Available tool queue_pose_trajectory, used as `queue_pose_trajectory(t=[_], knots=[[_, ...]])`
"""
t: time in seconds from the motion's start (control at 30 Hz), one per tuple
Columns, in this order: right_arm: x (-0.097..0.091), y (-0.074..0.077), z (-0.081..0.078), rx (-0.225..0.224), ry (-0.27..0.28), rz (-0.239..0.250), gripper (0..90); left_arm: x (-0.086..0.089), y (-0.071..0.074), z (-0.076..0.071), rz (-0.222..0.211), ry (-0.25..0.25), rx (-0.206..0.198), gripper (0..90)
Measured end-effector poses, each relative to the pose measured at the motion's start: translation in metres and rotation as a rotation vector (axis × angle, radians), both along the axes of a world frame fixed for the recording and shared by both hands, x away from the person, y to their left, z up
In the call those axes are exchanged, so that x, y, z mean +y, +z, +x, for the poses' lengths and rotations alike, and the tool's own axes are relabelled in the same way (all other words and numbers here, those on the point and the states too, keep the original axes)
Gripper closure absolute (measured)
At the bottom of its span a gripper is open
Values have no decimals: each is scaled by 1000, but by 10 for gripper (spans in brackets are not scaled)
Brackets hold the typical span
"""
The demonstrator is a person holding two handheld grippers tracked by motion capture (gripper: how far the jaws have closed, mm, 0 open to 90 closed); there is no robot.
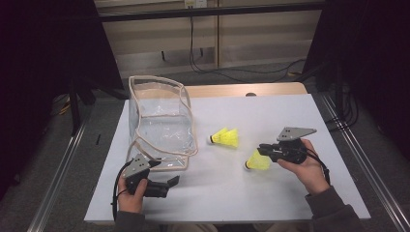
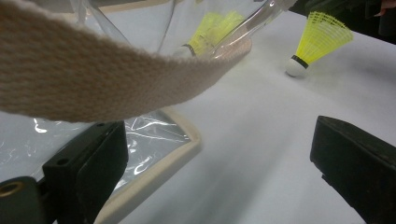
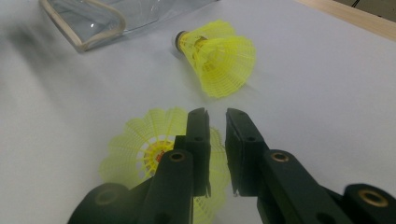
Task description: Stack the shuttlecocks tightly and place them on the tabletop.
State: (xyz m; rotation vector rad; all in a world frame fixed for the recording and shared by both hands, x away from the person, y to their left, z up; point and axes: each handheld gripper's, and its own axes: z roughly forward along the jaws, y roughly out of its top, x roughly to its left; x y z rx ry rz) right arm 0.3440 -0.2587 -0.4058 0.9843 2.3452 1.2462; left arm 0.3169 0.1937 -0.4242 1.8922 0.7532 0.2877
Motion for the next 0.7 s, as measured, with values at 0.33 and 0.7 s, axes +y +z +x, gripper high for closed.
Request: queue_pose_trajectory(t=[0.33,0.7], knots=[[0,-3,1,-1,-8,-15,716,0,0,0,3,-4,-2,41],[1,-4,1,14,4,-22,817,0,0,0,4,-5,1,41]])
